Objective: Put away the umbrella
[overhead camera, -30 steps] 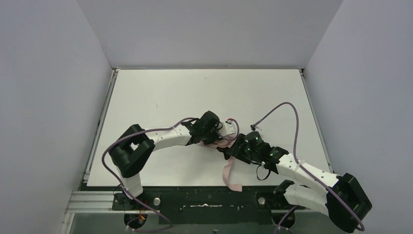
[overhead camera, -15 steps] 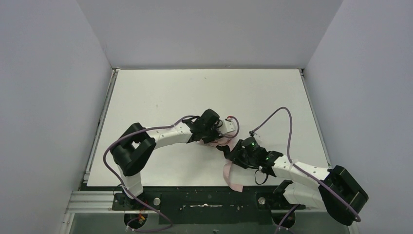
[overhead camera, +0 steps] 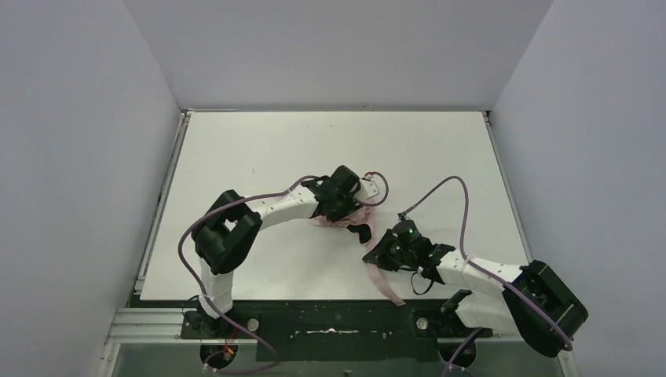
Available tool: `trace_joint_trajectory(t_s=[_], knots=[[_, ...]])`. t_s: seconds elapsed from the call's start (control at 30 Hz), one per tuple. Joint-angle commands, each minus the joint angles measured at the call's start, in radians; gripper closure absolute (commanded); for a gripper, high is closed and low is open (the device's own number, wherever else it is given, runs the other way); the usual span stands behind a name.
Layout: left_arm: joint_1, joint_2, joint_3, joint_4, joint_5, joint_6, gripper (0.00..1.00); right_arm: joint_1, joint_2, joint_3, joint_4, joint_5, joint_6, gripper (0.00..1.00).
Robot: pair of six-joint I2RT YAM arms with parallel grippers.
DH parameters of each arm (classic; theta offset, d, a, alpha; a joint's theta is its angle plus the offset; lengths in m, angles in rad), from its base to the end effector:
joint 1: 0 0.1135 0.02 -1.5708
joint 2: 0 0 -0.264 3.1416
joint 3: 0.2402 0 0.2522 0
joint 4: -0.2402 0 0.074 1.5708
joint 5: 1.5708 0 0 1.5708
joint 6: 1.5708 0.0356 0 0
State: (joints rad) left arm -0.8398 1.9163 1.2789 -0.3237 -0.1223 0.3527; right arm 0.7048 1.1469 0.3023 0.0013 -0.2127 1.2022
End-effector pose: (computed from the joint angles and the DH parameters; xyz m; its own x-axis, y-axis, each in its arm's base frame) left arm 0.2733 -0.2983 0.1747 -0.2745 0.8197 -0.5028 0.8388 0.4598 0.2917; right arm 0.1408 0.1297 0.1296 -0.8955 0.4354 -0.0925 0.2640 0.6869 0.6771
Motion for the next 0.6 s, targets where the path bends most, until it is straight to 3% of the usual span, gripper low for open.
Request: trace_joint_trajectory(t_s=[0.0,0.13,0.27,0.57], knots=[[0.030,0.074,0.052,-0.084,-0.166,-0.073,1.00,-0.037,0.094,0.007,0.109,-0.275,-0.074,1.00],[0.030,0.092,0.066,-0.087,-0.196,-0.089,1.00,-0.020,0.211,0.029,0.234,-0.454,-0.087,1.00],[0.031,0.091,0.055,-0.073,-0.226,-0.091,1.00,-0.010,0.215,0.000,0.288,-0.513,-0.058,1.00],[0.030,0.080,0.031,-0.036,-0.231,-0.091,1.00,-0.102,0.014,-0.012,-0.157,-0.316,-0.199,1.00]])
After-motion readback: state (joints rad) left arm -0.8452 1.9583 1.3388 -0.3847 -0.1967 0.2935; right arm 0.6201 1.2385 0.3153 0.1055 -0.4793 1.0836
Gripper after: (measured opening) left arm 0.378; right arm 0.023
